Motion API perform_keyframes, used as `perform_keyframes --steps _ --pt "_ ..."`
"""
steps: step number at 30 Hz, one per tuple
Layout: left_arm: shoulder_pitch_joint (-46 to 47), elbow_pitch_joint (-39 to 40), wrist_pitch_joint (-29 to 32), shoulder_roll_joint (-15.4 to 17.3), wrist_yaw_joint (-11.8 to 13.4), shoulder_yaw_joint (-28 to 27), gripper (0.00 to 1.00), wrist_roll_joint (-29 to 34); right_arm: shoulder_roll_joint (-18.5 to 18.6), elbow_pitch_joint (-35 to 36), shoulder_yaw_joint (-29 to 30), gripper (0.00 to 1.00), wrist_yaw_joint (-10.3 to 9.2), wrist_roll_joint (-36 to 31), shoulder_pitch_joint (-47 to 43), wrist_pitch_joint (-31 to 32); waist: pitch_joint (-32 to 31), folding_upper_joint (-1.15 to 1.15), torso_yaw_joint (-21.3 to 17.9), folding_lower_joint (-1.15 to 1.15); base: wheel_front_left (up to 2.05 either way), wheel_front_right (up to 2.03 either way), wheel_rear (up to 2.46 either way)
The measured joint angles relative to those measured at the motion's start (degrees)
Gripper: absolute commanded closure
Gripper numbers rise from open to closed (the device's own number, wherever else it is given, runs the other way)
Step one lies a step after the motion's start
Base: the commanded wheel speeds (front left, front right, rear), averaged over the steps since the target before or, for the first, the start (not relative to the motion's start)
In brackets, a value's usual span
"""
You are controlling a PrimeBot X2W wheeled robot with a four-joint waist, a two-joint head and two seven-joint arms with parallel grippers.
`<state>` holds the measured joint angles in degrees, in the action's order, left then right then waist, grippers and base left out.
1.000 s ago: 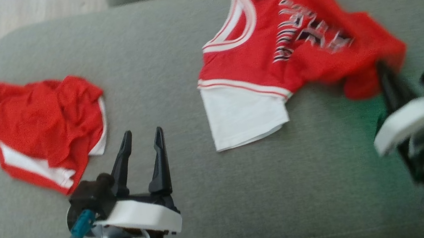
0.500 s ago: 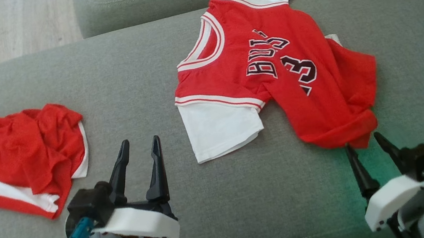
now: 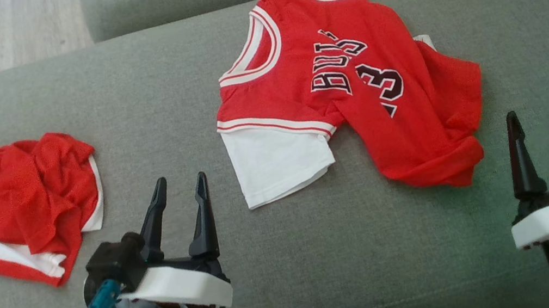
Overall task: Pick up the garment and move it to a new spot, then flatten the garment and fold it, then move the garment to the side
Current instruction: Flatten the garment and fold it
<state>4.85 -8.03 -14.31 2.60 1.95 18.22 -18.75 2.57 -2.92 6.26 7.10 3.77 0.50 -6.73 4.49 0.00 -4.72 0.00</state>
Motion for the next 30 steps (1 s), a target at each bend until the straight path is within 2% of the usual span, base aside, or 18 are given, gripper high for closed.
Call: perform_keyframes --steps 7,11,16,22,30 --pt "1.32 -0.13 0.0 0.01 -0.03 1.23 0.0 0.0 -0.03 -3.44 -0.29 0.0 0.0 2.3 0.02 -1.45 1.67 0.0 -0.5 0.0 0.0 0.0 0.0" --pt "3.35 -2.18 -0.01 0.01 -0.99 2.42 0.0 -0.01 -0.03 -4.13 -0.37 0.0 0.0 2.87 0.2 -2.43 2.63 0.0 -1.36 0.0 0.0 0.0 0.0" --pt "7.24 -11.63 -0.09 -0.01 -0.86 5.87 0.0 0.53 -0.03 -5.04 -0.79 0.0 0.0 3.42 1.43 -3.35 4.05 0.0 -2.96 0.0 0.0 0.0 0.0" --pt "14.07 -23.35 1.02 -0.14 1.72 7.31 0.0 -0.05 -0.03 -5.45 -1.16 0.0 0.0 3.89 3.04 -4.02 6.11 0.0 -5.04 0.01 0.0 0.0 0.0" --pt "18.39 -31.25 3.47 -0.26 2.09 9.09 0.0 -1.19 -0.03 -6.76 -1.08 0.0 0.0 4.39 3.62 -5.33 7.51 0.0 -6.86 0.01 0.0 0.0 0.0"
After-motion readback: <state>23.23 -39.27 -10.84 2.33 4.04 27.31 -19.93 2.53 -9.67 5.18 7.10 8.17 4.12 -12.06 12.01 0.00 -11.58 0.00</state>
